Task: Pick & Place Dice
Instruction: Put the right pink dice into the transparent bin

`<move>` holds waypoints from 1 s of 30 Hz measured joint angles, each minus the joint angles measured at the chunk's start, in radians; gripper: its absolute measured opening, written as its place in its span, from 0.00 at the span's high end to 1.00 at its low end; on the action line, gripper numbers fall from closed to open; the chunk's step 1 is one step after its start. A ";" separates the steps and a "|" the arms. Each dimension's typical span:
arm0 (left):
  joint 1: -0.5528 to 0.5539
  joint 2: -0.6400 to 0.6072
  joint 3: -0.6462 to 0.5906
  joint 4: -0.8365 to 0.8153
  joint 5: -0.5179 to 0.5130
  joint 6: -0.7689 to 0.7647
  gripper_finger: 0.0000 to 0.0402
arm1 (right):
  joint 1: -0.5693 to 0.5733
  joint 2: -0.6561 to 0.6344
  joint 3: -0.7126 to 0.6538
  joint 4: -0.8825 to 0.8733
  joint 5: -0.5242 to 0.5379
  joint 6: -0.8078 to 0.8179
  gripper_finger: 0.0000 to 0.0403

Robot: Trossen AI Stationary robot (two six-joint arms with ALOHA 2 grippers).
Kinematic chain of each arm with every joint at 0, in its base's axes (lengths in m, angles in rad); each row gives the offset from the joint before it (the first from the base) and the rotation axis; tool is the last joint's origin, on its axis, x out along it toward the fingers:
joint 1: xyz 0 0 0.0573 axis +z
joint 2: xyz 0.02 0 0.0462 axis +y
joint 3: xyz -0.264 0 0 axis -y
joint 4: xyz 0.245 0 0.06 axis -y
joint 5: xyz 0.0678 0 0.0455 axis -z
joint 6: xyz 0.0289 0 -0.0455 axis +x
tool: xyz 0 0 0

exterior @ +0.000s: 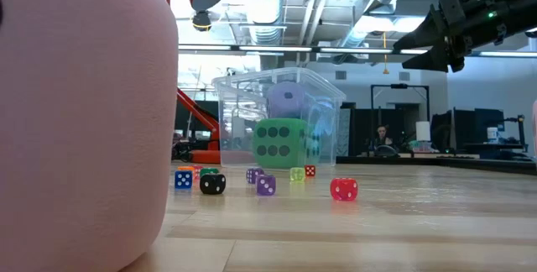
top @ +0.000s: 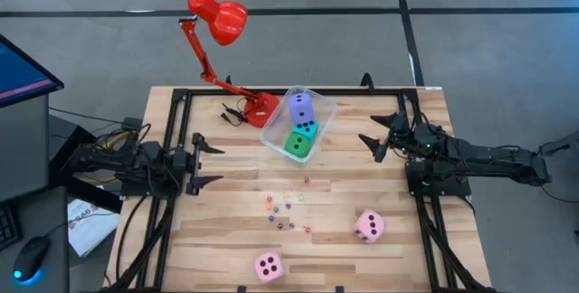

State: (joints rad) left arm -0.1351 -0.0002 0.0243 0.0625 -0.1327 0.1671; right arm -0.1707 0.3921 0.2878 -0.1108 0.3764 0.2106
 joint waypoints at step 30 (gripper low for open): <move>0.000 0.016 -0.010 0.013 -0.009 -0.015 0.17 | 0.001 0.112 0.177 -0.200 -0.061 -0.097 0.01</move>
State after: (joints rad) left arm -0.1352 0.0154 0.0147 0.0757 -0.1415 0.1516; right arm -0.1696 0.5036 0.4650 -0.3104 0.3152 0.1139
